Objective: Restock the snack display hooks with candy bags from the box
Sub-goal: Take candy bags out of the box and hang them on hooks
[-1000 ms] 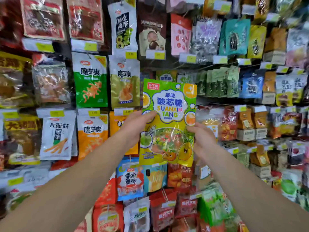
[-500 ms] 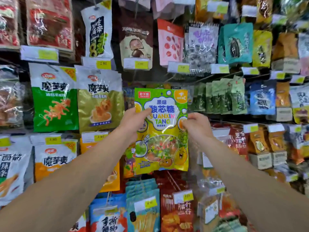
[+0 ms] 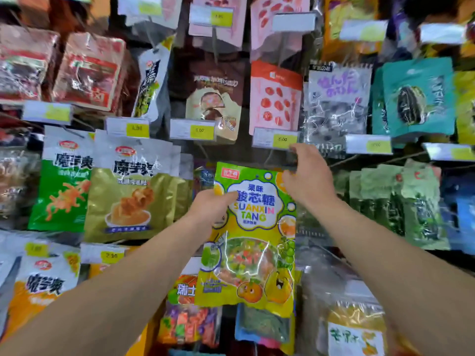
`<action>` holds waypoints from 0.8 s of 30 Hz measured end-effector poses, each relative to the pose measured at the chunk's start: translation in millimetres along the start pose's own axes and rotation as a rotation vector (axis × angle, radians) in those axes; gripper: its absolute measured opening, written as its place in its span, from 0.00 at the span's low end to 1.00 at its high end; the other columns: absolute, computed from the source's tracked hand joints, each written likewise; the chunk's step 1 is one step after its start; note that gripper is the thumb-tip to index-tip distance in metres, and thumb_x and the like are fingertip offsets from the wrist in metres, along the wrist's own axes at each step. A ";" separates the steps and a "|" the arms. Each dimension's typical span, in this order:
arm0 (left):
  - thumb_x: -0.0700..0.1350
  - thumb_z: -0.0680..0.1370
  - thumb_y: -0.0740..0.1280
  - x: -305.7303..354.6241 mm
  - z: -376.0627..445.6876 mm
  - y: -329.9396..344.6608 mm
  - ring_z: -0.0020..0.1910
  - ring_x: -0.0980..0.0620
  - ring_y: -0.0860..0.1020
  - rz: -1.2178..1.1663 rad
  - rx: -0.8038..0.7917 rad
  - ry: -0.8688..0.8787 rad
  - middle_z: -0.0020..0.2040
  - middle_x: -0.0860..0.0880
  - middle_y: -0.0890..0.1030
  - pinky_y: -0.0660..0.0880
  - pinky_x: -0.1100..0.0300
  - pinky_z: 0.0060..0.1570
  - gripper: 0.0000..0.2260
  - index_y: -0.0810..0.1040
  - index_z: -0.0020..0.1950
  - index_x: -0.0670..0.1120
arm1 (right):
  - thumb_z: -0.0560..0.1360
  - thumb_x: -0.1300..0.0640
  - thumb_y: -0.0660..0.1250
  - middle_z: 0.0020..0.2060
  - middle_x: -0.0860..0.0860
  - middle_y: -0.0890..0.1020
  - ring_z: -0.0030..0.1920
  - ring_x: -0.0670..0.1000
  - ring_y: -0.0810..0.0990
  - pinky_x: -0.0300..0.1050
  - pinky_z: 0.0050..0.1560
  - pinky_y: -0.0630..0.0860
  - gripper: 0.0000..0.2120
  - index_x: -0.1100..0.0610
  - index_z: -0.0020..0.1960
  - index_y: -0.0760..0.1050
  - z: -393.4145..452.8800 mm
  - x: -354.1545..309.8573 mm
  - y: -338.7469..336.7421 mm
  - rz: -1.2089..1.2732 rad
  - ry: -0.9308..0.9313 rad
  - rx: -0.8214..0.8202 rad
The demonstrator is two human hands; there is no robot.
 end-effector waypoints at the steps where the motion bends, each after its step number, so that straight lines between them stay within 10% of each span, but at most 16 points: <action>1: 0.49 0.76 0.72 2.1 2.2 5.1 0.37 0.51 0.72 0.003 -0.001 0.012 0.39 0.48 0.75 0.67 0.56 0.45 0.11 0.74 0.39 0.46 | 0.69 0.62 0.66 0.64 0.59 0.74 0.63 0.61 0.73 0.51 0.65 0.70 0.27 0.59 0.69 0.71 6.3 0.9 -0.5 -0.024 -0.042 -0.011; 8: 0.48 0.77 0.70 17.5 12.8 23.1 0.31 0.54 0.63 0.004 0.010 0.038 0.36 0.50 0.67 0.59 0.58 0.30 0.17 0.64 0.36 0.50 | 0.73 0.64 0.64 0.72 0.51 0.67 0.67 0.58 0.68 0.51 0.66 0.69 0.27 0.54 0.72 0.68 32.2 1.8 0.0 -0.134 -0.193 0.040; 24: 0.49 0.79 0.67 40.6 28.6 48.1 0.31 0.54 0.60 0.018 0.036 0.091 0.35 0.51 0.62 0.59 0.57 0.33 0.18 0.62 0.35 0.48 | 0.79 0.54 0.62 0.51 0.56 0.85 0.52 0.63 0.79 0.51 0.47 0.73 0.11 0.50 0.57 0.81 70.6 11.7 -14.5 0.072 -0.146 0.168</action>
Point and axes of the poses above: each hand's wrist, its own z-axis towards the middle knuckle, its own y-axis out of the palm, x = y × z, the point moved 3 cm from there along z, towards the middle knuckle
